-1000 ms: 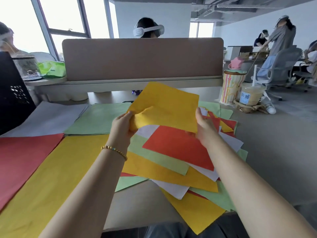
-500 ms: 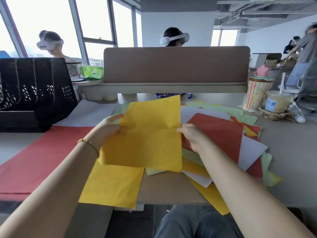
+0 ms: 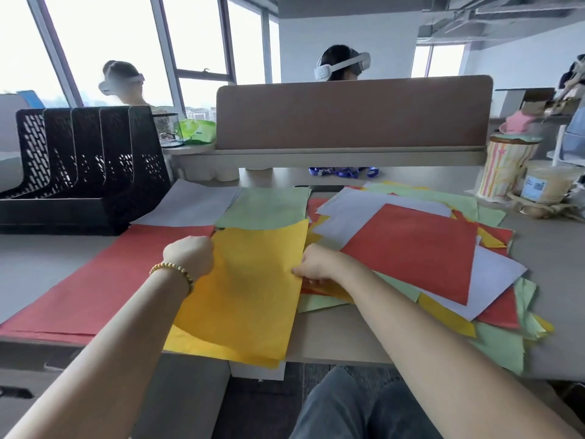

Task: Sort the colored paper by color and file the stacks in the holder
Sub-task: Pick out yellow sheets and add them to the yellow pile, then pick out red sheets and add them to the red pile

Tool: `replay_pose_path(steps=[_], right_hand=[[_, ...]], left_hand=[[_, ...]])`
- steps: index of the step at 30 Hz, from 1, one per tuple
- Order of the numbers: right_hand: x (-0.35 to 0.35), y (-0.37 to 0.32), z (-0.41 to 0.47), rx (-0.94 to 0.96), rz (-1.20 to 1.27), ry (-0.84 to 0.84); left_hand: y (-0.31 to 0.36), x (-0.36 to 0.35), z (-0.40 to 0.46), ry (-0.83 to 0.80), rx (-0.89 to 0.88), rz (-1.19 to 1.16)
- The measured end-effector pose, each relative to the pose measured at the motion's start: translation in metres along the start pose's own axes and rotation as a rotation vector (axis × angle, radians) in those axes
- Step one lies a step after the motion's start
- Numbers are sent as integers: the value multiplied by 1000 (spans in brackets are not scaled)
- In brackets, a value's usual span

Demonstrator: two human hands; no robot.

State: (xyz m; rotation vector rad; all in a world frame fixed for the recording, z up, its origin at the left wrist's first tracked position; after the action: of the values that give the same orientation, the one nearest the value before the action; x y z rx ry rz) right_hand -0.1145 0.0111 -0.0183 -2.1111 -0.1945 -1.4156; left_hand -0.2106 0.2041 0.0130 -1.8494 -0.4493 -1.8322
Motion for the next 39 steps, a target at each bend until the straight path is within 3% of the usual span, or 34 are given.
replay_pose_path(steps=[3, 6, 11, 15, 20, 25, 32, 35, 39], right_hand=[[3, 2, 2, -10, -159, 58], [17, 19, 8, -11, -90, 157], [67, 95, 5, -119, 157, 493], [95, 160, -12, -284, 191, 690], [91, 211, -5, -493, 108, 576], [78, 209, 5, -392, 96, 517], [75, 201, 10, -301, 142, 494], [77, 198, 7, -272, 207, 494], [81, 196, 1, -235, 353, 506]], left_hand=[[7, -6, -1, -25, 17, 147], [24, 0, 3, 18, -17, 154], [98, 10, 25, 91, -235, -283], [178, 22, 27, 74, -391, -573], [241, 16, 36, 97, -416, -724], [252, 3, 47, 132, -324, -763], [252, -1, 55, 61, -309, -830], [252, -4, 54, -50, -307, -908], [249, -4, 55, -68, -248, -1132]])
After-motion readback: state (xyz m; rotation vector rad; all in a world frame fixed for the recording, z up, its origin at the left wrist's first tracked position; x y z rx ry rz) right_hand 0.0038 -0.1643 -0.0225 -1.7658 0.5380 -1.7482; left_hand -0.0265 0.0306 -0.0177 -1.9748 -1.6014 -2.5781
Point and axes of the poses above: each hand's wrist, its own z-axis towards the middle knuckle, its own x-axis out of the back of the hand, y = z × x, the point moved 8 cm from there along z, towards the middle knuckle, and after that the axes turned 5 degrees about -x, right-handed, at the moved point
